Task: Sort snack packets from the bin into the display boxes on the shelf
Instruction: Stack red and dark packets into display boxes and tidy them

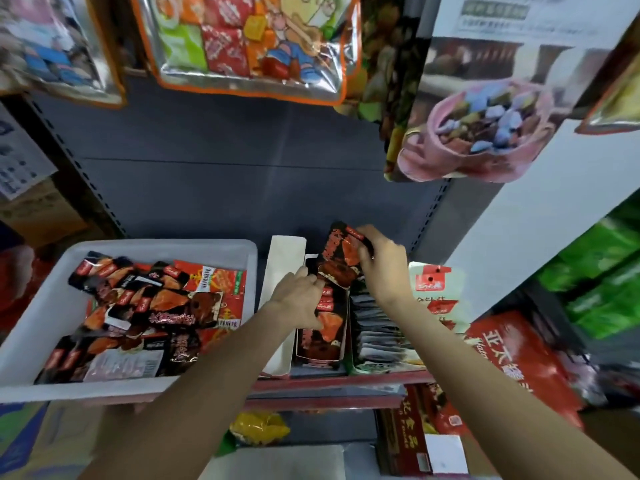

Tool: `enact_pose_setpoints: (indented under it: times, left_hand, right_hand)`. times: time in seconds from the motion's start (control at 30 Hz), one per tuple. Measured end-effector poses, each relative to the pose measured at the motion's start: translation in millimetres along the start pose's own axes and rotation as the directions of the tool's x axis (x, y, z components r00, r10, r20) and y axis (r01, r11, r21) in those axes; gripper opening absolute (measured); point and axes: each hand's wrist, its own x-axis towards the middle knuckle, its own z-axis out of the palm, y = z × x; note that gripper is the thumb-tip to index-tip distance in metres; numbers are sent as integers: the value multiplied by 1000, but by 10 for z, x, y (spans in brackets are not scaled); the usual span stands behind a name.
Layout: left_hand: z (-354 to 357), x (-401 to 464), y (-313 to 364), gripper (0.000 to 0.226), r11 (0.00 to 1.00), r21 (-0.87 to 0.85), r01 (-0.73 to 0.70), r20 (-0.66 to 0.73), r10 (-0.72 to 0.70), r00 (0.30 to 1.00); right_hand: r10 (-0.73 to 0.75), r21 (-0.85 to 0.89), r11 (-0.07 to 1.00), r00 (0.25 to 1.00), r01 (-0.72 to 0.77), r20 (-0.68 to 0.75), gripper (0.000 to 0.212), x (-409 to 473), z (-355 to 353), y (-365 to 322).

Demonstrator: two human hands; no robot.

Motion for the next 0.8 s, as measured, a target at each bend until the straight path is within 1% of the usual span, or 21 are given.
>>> enact_pose_setpoints:
  times: [0.1, 0.17, 0.27, 0.4, 0.5, 0.63, 0.73, 0.8]
  left_hand:
    - [-28, 31, 45, 71, 999, 18, 26, 8, -26, 1000]
    - [-48, 24, 34, 68, 1000, -20, 21, 6, -21, 1000]
    - [-44, -76, -44, 61, 988, -153, -17, -15, 15, 1000]
    - [34, -272, -209, 59, 945, -323, -46, 7, 51, 999]
    - [52, -393, -255, 54, 909, -410, -69, 18, 84, 996]
    - [54, -499, -274, 52, 898, -426, -106, 3, 118, 993]
    - [61, -540, -289, 55, 897, -435, -76, -10, 79, 997]
    - [72, -544, -294, 57, 894, -444, -56, -21, 52, 998]
  right_hand:
    - [-3, -40, 999, 1000, 3, -12, 20, -1, 13, 5]
    - [-12, -37, 999, 1000, 12, -9, 19, 4, 18, 6]
    - [-11, -2, 1000, 1000, 11, 13, 19, 28, 8, 20]
    - [-41, 31, 999, 998, 39, 50, 18, 48, 6, 35]
    - [-64, 53, 997, 987, 57, 144, 17, 45, 34, 27]
    - [-47, -20, 998, 936, 57, 349, 18, 25, 113, 53]
    - [24, -146, 988, 867, 56, 497, 17, -21, 234, 84]
    - [81, -254, 964, 828, 76, 555, 19, -51, 323, 85]
